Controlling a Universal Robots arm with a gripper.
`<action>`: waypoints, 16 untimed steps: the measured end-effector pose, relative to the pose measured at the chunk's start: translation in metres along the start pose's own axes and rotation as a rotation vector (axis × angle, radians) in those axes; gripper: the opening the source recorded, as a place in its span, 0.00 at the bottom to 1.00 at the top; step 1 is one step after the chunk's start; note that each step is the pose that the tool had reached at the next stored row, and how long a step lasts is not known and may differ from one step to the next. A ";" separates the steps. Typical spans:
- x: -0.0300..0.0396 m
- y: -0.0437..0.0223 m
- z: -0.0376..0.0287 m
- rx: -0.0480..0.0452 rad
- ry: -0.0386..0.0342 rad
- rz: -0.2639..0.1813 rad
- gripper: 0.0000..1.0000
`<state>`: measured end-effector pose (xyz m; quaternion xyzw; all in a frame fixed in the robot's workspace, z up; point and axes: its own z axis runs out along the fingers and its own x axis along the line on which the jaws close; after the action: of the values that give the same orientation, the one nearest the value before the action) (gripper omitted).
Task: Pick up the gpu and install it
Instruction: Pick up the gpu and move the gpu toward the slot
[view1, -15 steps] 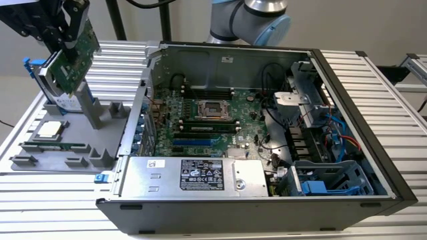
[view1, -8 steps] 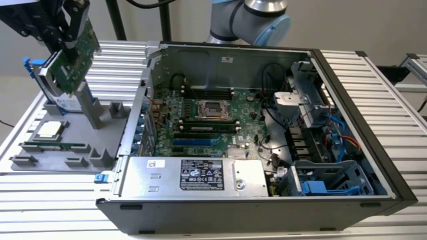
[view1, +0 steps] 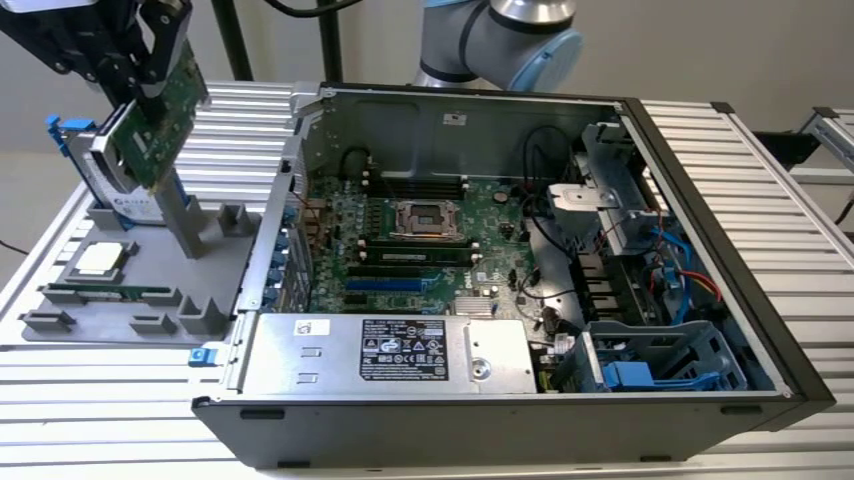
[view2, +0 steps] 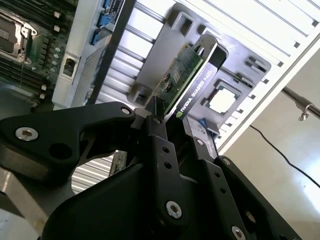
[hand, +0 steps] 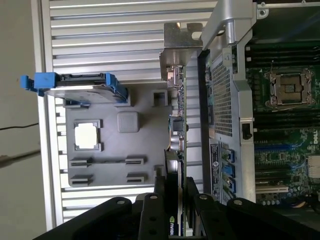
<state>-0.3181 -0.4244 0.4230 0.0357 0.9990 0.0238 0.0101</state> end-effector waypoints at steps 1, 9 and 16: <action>-0.0013 0.0001 0.0000 0.0000 0.0000 0.000 0.00; -0.0125 0.0009 0.0003 0.0000 0.0010 0.000 0.00; -0.0220 0.0016 0.0005 0.0002 0.0024 0.000 0.00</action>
<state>-0.2961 -0.4244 0.4230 0.0357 0.9990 0.0238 0.0089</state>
